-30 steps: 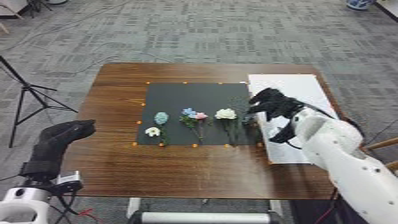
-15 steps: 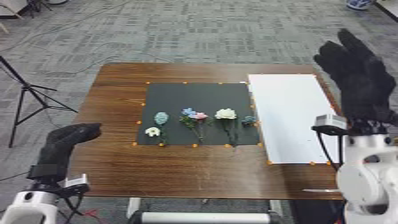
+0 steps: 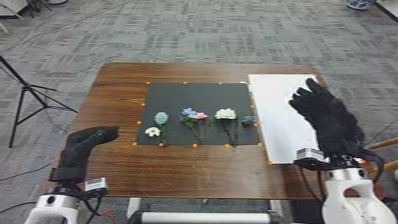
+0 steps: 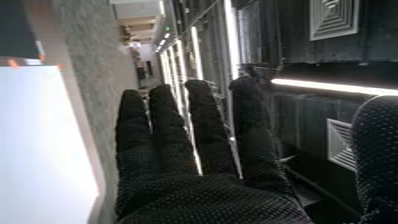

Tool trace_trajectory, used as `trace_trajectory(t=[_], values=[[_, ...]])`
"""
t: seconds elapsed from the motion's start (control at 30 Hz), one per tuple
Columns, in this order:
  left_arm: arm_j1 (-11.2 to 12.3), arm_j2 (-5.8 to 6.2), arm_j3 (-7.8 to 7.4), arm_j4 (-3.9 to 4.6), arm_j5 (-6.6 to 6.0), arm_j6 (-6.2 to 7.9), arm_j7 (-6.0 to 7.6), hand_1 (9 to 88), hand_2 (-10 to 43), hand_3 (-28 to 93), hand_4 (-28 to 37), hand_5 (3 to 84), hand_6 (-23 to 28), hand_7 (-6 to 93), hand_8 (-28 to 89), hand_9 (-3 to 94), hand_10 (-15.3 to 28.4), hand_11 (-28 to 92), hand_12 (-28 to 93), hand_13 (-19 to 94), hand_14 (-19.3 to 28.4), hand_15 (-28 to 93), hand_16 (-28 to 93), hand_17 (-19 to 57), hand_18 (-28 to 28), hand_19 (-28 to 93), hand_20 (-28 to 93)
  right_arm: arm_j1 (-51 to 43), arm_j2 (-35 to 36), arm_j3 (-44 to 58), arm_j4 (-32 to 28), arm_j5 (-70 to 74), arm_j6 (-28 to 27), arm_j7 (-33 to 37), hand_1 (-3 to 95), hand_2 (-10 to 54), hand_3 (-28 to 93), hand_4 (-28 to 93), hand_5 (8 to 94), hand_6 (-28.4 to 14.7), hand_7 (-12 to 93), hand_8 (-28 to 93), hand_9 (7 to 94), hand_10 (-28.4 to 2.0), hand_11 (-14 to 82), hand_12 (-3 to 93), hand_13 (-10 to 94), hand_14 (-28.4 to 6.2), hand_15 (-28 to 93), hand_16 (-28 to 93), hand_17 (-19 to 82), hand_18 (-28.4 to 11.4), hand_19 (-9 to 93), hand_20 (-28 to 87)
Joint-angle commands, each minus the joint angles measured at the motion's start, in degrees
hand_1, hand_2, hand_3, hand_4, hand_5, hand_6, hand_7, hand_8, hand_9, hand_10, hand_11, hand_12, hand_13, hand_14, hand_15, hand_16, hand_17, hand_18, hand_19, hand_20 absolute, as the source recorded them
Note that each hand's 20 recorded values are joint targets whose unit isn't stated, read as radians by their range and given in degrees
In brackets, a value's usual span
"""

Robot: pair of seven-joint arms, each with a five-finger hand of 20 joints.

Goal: Arrange flowers

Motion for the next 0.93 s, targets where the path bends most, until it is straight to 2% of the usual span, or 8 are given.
trace_trajectory(t=[0.03, 0.2, 0.33, 0.4, 0.5, 0.7, 0.8, 0.93], values=[[1.22, -2.35, -0.44, -1.47, 0.45, -0.35, 0.27, 24.6, -1.1, 71, -26.6, 57.7, 0.9, 21.2, -9, 56.0, 14.8, 23, 14, 45, 17.7, 27, 2, 6.3, 13.3, 16, 21, 0.21, -0.39, -1.03, 0.87, -0.82, -3.06, -0.44, 8.8, 3.7, 72, -16, 41.2, -1.0, 8, -7, 41.1, -14.7, 4.5, 13.1, 30, -15.8, 7, 21, 17, -16.3, 9, 29], [0.68, -3.38, 0.97, -0.97, -0.35, -0.44, 0.40, 24.5, -1.1, 71, -26.6, 57.6, 0.9, 21.1, -9, 55.9, 14.7, 23, 14, 45, 17.6, 27, 2, 6.1, 13.4, 16, 21, 0.26, -0.06, -1.54, 1.22, -0.76, -4.24, -0.74, 8.9, 3.7, 73, -16, 41.3, -1.0, 8, -7, 42.2, -14.6, 4.8, 13.3, 30, -16.1, 8, 21, 18, -16.6, 10, 29], [-1.17, -3.47, 1.78, -0.47, 0.69, -0.89, 0.73, 24.6, -1.1, 71, -26.6, 57.6, 1.0, 21.0, -9, 55.8, 14.7, 23, 14, 45, 17.7, 27, 2, 6.1, 13.5, 16, 21, 1.02, -0.28, -1.72, 1.84, -0.02, -4.55, -0.85, 8.7, 3.7, 73, -16, 41.8, -1.1, 8, -7, 42.7, -14.6, 4.8, 13.3, 31, -16.0, 8, 21, 18, -16.5, 10, 28], [-1.30, -3.91, 1.89, -0.40, 1.01, -0.15, 0.89, 24.6, -1.1, 71, -26.6, 57.6, 1.1, 20.9, -9, 55.9, 14.7, 23, 14, 45, 17.6, 27, 2, 6.2, 13.6, 17, 21, 1.19, -0.47, -1.77, 2.24, -0.09, -5.88, -0.45, 8.7, 3.7, 73, -16, 41.9, -1.0, 8, -7, 42.7, -14.6, 4.9, 13.3, 31, -15.9, 8, 21, 18, -16.6, 10, 28], [-1.60, -4.61, 3.06, -0.22, -0.72, 1.16, 1.54, 24.7, -1.0, 71, -26.6, 57.6, 1.1, 21.0, -9, 55.9, 14.6, 23, 14, 45, 17.7, 27, 2, 6.2, 13.6, 17, 21, 0.12, -1.09, -1.75, 2.12, -0.37, -7.14, -0.27, 8.5, 3.6, 73, -16, 41.9, -1.0, 8, -7, 42.7, -14.6, 4.9, 13.3, 31, -16.1, 8, 21, 18, -16.6, 10, 28], [-2.90, -4.79, 4.16, 0.33, -0.02, 1.03, 2.75, 25.2, -0.6, 71, -26.5, 57.8, 1.2, 21.1, -9, 56.2, 14.7, 23, 14, 45, 17.8, 27, 2, 6.2, 13.7, 18, 22, -1.15, -2.28, -1.79, 2.67, 0.03, -8.00, -0.18, 8.4, 3.5, 74, -16, 42.0, -0.9, 8, -7, 42.8, -14.7, 4.9, 13.3, 31, -16.1, 8, 21, 18, -16.7, 10, 28], [-2.39, -4.97, 3.94, 0.36, -1.35, 2.35, 3.88, 25.3, -0.6, 70, -26.2, 57.9, 1.1, 21.1, -9, 56.4, 14.7, 23, 14, 45, 17.8, 27, 2, 7.0, 13.9, 20, 23, -0.58, -1.59, -2.43, 3.17, -0.33, -8.85, -0.30, 8.4, 3.6, 73, -16, 42.1, -1.0, 8, -7, 42.9, -14.7, 4.9, 13.3, 31, -16.1, 8, 21, 18, -16.7, 10, 28], [-3.01, -5.04, 4.95, 0.96, -5.61, 2.18, 6.16, 26.0, -0.5, 70, -26.0, 58.3, 1.6, 21.0, -9, 57.0, 15.0, 23, 14, 47, 17.6, 28, 1, 10.3, 13.4, 21, 24, -0.04, -0.98, -2.98, 3.41, -1.14, -10.19, -0.60, 8.5, 3.6, 74, -16, 42.2, -1.0, 8, -7, 43.0, -14.7, 4.9, 13.3, 31, -16.0, 8, 21, 18, -16.6, 10, 28]])
